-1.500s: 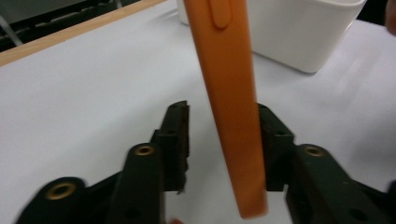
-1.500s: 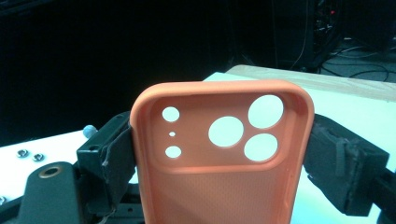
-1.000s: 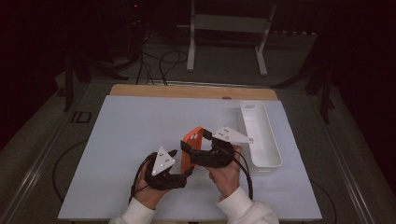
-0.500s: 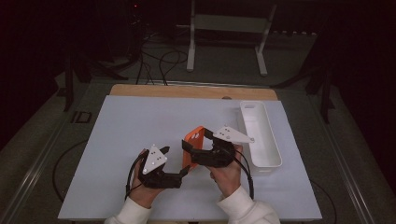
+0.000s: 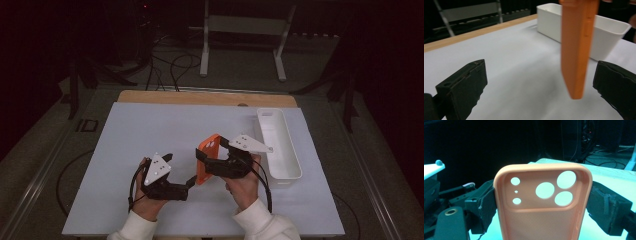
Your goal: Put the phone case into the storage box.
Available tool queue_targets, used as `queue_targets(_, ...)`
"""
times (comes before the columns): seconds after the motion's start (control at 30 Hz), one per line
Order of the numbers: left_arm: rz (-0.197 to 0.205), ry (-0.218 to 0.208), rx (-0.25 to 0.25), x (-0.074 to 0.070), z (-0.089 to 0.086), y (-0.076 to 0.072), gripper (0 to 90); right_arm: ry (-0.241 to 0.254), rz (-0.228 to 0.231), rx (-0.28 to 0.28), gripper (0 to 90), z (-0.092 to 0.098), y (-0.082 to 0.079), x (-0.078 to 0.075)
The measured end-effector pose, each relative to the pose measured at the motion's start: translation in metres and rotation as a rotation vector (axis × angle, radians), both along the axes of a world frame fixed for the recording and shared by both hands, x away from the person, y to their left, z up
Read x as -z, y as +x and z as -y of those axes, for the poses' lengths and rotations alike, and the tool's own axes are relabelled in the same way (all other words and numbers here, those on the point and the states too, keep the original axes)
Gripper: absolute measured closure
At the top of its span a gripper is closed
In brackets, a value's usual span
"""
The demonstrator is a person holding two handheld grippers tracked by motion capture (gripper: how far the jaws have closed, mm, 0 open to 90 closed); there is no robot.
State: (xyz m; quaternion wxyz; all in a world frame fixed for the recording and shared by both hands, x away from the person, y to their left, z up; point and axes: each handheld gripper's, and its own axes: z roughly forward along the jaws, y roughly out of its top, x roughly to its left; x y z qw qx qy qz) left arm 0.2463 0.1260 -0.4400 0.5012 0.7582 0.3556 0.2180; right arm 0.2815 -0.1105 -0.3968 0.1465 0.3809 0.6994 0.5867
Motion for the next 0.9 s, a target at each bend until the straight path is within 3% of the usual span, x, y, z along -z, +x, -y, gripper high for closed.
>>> queue_targets(0.5, 0.01, -0.003, -0.113, 0.003, -0.04, 0.002, 0.0, -0.014, 0.013, 0.022, 16.2, 0.001, 0.0, -0.001)
queue_targets(0.9, 0.003, 0.002, -0.157, 0.016, -0.07, -0.001, 0.0, -0.015, 0.017, 0.029, 16.2, 0.002, 0.001, -0.003)
